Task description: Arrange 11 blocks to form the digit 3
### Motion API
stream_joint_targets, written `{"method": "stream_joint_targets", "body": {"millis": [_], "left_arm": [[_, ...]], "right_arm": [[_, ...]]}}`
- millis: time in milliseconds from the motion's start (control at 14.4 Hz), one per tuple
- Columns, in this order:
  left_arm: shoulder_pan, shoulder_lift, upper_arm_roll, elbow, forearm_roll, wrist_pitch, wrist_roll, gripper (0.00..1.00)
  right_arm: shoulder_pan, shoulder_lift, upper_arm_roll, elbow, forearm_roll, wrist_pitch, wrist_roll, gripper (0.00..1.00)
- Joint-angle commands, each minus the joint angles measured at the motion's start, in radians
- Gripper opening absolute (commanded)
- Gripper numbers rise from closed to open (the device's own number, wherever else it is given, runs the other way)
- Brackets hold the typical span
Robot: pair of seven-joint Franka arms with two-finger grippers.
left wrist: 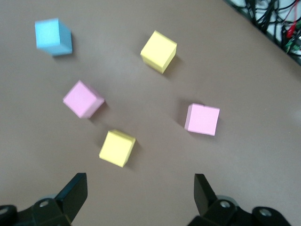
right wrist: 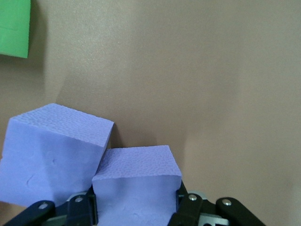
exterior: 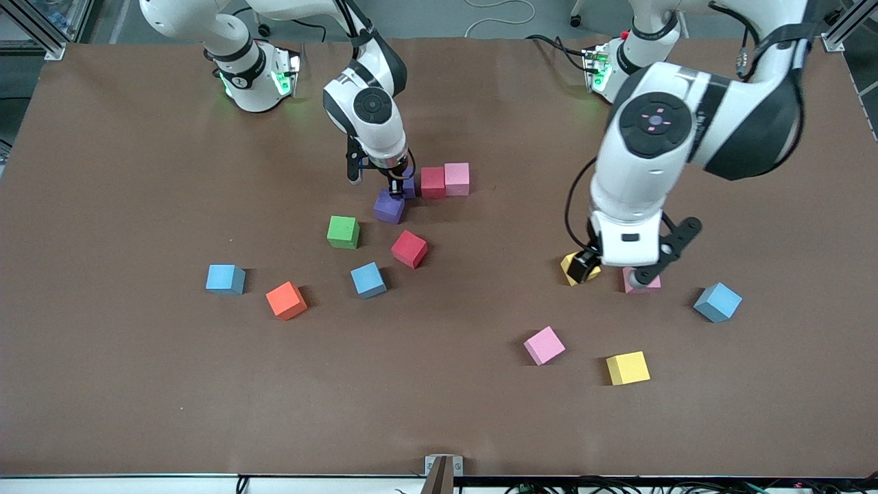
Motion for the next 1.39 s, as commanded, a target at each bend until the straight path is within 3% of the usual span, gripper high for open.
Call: {"method": "stream_joint_targets", "body": {"millis": [0, 348, 695, 1043, 1321], "left_arm": [[0.041, -0.020, -0.014, 0.034, 0.005, -0.046, 0.145, 1.00], [0.078, -0.089, -0.007, 0.031, -0.002, -0.111, 0.409, 1.00], [0.187, -0.172, 0.004, 0.019, -0.070, -0.201, 0.717, 1.00], [0.216, -0.292, 0.150, -0.058, -0.167, -0.223, 1.015, 1.00], [0.209, -0.359, 0.187, -0.099, -0.169, -0.278, 1.123, 1.00]], "right_arm": [[0.008, 0.035, -0.004, 0.012, 0.021, 0.019, 0.012, 0.00], [0.007, 0.049, -0.004, 0.015, 0.021, 0.043, 0.012, 0.00], [0.011, 0.069, -0.004, 0.029, 0.021, 0.048, 0.014, 0.00], [0.015, 0.081, -0.004, 0.039, 0.021, 0.049, 0.015, 0.00], [0.016, 0.090, -0.005, 0.039, 0.021, 0.051, 0.015, 0.00]]}}
